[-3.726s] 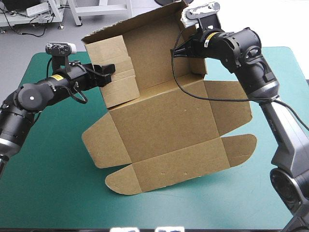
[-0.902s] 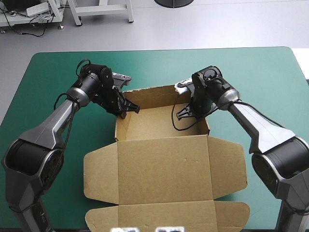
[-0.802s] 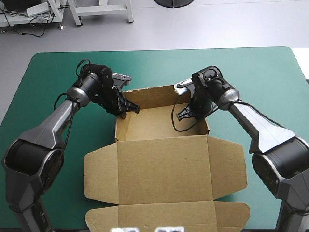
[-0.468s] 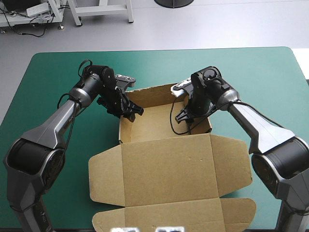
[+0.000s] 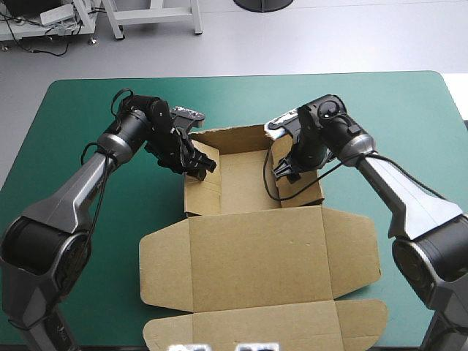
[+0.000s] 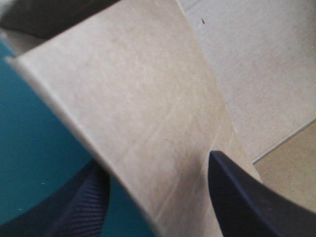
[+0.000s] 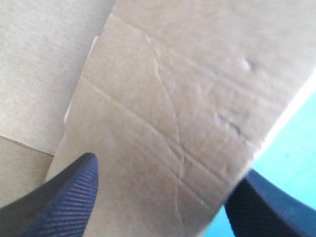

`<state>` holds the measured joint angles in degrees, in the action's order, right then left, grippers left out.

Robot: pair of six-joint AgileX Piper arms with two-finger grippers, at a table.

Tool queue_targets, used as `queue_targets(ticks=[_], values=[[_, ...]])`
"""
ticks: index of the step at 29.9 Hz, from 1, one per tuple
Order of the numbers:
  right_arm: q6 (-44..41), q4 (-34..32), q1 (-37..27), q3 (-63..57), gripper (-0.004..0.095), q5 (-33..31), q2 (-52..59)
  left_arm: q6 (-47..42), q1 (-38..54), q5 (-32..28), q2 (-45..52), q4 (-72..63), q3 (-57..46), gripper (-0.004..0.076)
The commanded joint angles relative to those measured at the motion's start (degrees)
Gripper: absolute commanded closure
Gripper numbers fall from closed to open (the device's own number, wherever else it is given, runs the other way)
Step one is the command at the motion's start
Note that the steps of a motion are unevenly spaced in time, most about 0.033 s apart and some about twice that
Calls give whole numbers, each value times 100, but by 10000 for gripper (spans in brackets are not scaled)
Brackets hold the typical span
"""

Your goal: Fold the box

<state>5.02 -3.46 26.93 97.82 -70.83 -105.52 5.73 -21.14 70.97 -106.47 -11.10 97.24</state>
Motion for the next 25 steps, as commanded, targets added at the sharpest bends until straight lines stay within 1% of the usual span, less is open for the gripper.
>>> queue_targets(ticks=[1, 4, 7, 9, 13, 15, 18, 19, 21, 23, 25], values=[[119, -21, -184, 177, 258, -76, 508, 2, 41, 66, 445, -79, 184, 295], [119, -32, -247, 177, 258, -65, 633, 67, 76, -108, 576, -54, 184, 295], [208, 39, -300, 177, 258, -66, 750, 333, 103, -333, 761, 4, 184, 295], [314, 55, -294, 177, 258, -52, 861, 518, 115, -599, 993, 98, 184, 295], [383, 78, -303, 177, 261, 58, 1262, 518, 115, -1148, 1693, 393, 184, 296], [392, 28, -303, 177, 262, 107, 1525, 559, 115, -1118, 2118, 575, 184, 297], [437, 12, -303, 177, 262, 110, 1932, 622, 115, -812, 2684, 981, 169, 297], [462, 12, -303, 177, 263, 155, 2044, 622, 115, -838, 2856, 1110, 111, 297], [476, 80, -303, 177, 262, 351, 2283, 622, 115, -1110, 3346, 1329, -121, 297], [476, 197, -303, 177, 262, 548, 2488, 413, 115, -1236, 3812, 1495, -424, 297], [476, 214, -303, 177, 265, 535, 2593, 183, 115, -995, 4140, 1622, -681, 297]])
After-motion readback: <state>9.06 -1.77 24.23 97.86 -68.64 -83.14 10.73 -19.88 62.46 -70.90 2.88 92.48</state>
